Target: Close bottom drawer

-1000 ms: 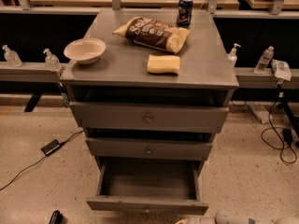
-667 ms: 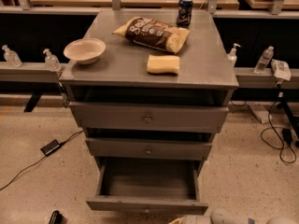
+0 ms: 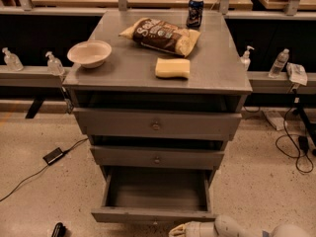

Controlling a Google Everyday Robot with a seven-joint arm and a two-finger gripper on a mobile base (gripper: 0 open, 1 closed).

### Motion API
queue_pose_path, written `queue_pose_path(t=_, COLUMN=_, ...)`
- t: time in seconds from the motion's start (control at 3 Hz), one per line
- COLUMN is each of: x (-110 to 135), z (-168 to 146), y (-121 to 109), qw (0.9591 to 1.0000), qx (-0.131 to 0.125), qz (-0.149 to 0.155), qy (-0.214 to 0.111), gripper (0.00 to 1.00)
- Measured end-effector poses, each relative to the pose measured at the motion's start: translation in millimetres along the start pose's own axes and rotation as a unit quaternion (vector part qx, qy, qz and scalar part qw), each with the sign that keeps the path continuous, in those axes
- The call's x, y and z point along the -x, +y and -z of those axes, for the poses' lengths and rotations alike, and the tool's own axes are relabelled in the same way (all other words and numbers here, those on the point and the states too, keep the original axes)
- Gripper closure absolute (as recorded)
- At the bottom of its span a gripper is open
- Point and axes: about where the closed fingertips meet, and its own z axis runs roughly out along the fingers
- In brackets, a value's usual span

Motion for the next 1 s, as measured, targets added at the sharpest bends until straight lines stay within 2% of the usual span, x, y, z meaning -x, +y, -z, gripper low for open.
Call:
queue_pose_path(t=0.33, x=-6.6, z=1.7, y=-25.5, qw=0.9998, qx=-0.018, qz=0.005, qy=0.005, gripper=1.0)
queue_pose_path(t=0.67, x=-7.2, z=1.7, y=-27.2, qw=0.9998, qx=-0.019, qz=0.006, qy=0.006, gripper=1.0)
queue_pose_path(t=1.0, x=-9.9, z=-2.4, y=-48.1, qw=0.9996, qx=-0.028, qz=0.007, qy=0.005, gripper=1.0)
